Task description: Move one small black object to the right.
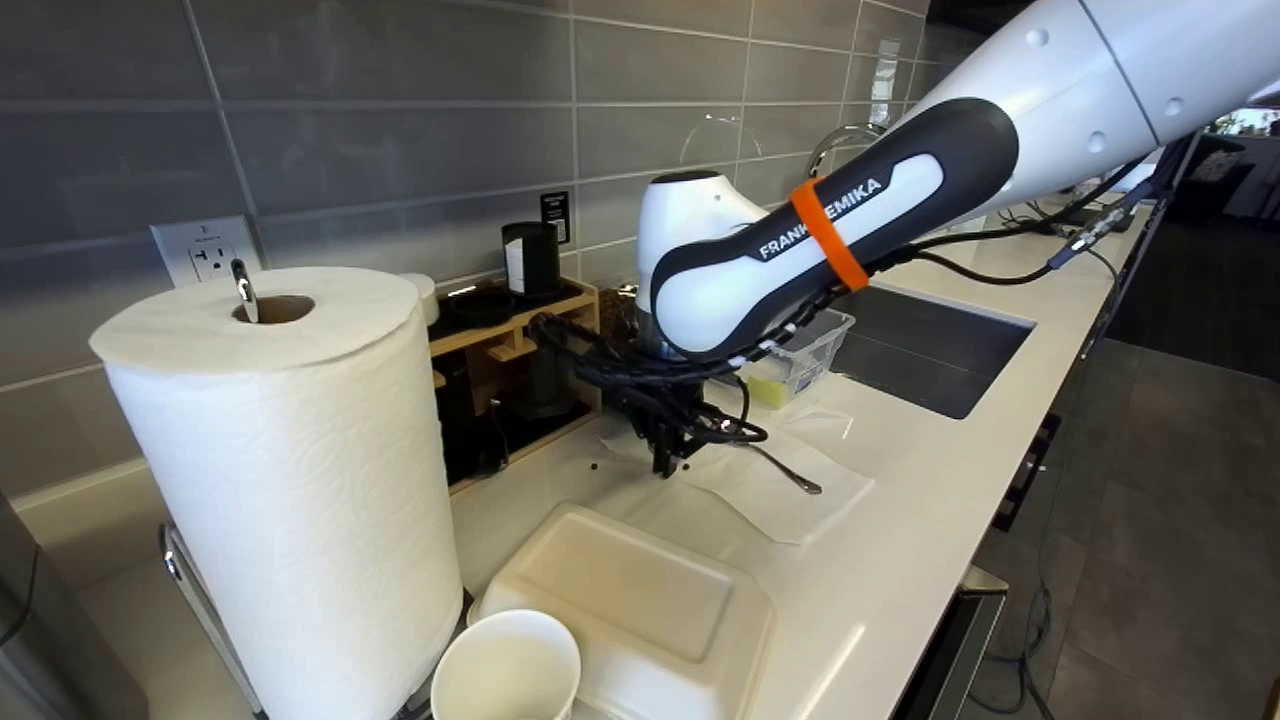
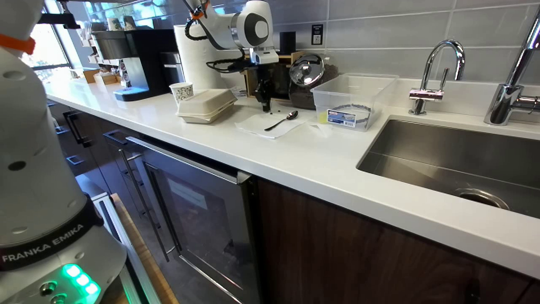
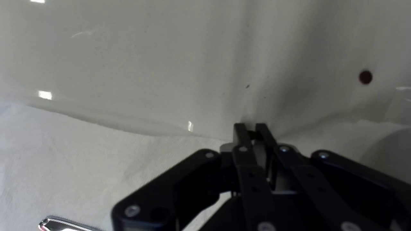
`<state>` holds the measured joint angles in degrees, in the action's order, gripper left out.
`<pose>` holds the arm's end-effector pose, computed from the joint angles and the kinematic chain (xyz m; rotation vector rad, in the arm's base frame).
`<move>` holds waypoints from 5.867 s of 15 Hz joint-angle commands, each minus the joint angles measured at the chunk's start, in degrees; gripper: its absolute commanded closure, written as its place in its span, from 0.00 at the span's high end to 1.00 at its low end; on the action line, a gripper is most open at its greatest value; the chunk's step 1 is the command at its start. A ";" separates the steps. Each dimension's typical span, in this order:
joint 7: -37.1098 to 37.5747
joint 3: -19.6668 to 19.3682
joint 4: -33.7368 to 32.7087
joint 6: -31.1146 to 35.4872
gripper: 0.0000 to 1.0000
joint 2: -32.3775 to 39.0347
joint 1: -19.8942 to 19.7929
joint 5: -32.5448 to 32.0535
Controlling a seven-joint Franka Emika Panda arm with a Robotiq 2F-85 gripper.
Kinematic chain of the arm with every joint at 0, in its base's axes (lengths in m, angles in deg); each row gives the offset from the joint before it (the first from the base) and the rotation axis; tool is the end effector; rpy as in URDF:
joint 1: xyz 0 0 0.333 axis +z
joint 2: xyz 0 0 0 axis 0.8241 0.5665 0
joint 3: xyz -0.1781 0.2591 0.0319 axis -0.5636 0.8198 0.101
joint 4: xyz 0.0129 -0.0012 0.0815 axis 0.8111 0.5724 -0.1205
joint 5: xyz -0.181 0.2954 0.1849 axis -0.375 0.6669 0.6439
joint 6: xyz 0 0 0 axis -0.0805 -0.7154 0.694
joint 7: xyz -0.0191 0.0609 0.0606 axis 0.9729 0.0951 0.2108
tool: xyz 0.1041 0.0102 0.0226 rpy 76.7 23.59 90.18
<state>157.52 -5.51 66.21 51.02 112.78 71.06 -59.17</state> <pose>0.6363 0.1918 0.2876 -2.5673 1.7891 -0.0715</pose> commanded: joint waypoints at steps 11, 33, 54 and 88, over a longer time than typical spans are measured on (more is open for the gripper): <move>3.46 -2.66 4.42 0.30 0.03 -6.14 -0.84 -0.87; -3.26 1.42 2.65 -2.18 1.00 -6.18 -1.42 -0.74; -21.95 2.30 -16.17 -7.69 0.52 8.39 2.39 0.03; -23.73 0.93 -28.98 -13.65 0.26 17.59 3.10 0.57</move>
<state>134.47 -4.07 38.83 38.28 129.12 73.57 -59.36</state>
